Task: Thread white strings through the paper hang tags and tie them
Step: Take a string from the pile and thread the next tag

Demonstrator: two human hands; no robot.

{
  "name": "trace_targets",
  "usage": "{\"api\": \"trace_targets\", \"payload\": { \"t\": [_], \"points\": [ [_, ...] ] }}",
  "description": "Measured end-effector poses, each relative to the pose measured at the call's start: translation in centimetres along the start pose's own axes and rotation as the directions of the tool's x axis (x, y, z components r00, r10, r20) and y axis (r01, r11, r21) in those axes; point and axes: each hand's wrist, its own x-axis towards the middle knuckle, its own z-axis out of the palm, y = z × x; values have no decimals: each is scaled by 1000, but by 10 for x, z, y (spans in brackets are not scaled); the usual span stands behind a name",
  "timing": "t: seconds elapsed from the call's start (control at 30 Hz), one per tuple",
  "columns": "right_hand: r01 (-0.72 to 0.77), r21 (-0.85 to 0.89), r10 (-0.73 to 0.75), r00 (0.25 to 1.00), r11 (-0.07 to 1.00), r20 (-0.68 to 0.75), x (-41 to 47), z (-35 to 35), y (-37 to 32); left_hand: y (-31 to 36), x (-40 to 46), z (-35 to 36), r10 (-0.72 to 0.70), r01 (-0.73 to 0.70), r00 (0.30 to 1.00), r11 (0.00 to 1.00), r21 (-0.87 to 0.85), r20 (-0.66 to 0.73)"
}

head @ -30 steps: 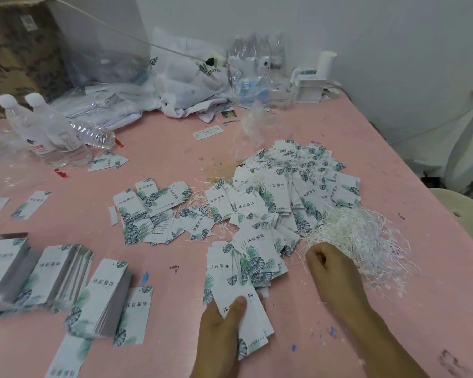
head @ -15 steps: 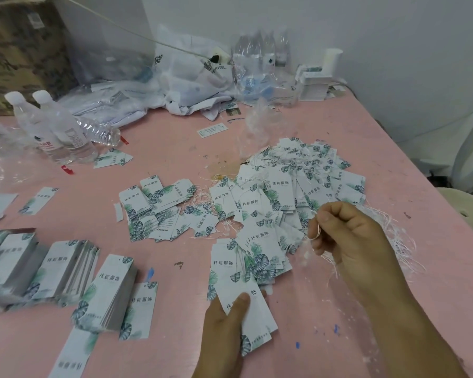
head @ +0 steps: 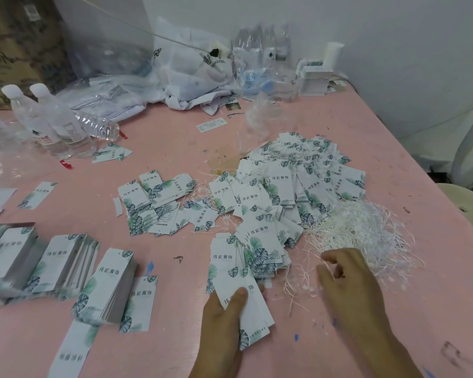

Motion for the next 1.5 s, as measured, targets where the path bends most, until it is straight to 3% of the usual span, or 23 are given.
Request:
{"api": "trace_targets", "payload": {
  "t": [0.1, 0.17, 0.27, 0.37, 0.43, 0.5, 0.6, 0.63, 0.67, 0.73, 0.83, 1.0, 1.07, 1.13, 1.23, 1.4, 1.5],
  "points": [
    [104, 80, -117, 976, 991, 182, -11, 14, -25, 0, -2, 1, -3, 2, 1000, 1000, -22, -28],
    [183, -48, -165, 952, 982, 257, -18, 26, -29, 1, -3, 1, 9, -10, 999, 999, -30, -32],
    [185, -181, -137, 959, 966, 248, -15, 28, -14, 4, -4, 0, 0, -1, 1000, 999, -48, -20],
    [-12, 30, 6, 985, 999, 174, -1, 13, 9, 4, -4, -1, -7, 5, 1000, 999, -41, -26],
    [-171, 256, 145, 982, 951, 119, 12, 2, 16, 2, -3, -1, -10, 9, 1000, 999, -36, -30],
    [-232, 319, 218, 973, 919, 78, 22, -5, 22, 1, -2, -1, -17, 16, 999, 999, -33, -32],
    [-113, -49, 111, 993, 992, -44, 25, -10, 24, 2, -2, -1, -17, 16, 999, 1000, -20, -38],
    [-51, -79, 46, 996, 996, -70, 23, -11, 19, 2, -3, 0, -14, 14, 999, 1000, -18, -41],
    [-3, -45, 1, 999, 999, -47, 18, -10, 13, 2, -3, 0, -8, 8, 999, 1000, -17, -45],
    [44, 32, -48, 989, 999, 139, 5, -2, -4, 2, -3, -1, 5, -5, 998, 1000, -14, -55],
    [144, -59, -106, 903, 988, 416, -14, 21, -17, 2, -3, 0, 15, -15, 999, 1000, -14, -36],
    [276, -192, -190, 908, 942, 373, -22, 41, -30, 0, -1, 1, 43, -43, 999, 999, -8, -4],
    [209, -97, -157, 910, 973, 385, -20, 37, -30, -2, 0, -1, 41, -41, 999, 999, 1, -1],
    [10, 120, -57, 917, 993, 395, -15, 22, -29, -2, 0, -2, 28, -28, 1000, 999, 14, -1],
    [-221, 367, 76, 925, 903, 371, -4, -8, -33, -3, 0, -2, 14, -14, 1000, 999, 34, -2],
    [-198, 688, 50, 972, 699, 229, 17, -59, -53, -5, 2, -3, 25, -27, 999, 997, 66, 32],
    [-144, 884, 5, 987, 445, 158, 25, -80, -71, -4, 2, -3, 22, -23, 999, 998, 53, 24]
  ]
}}
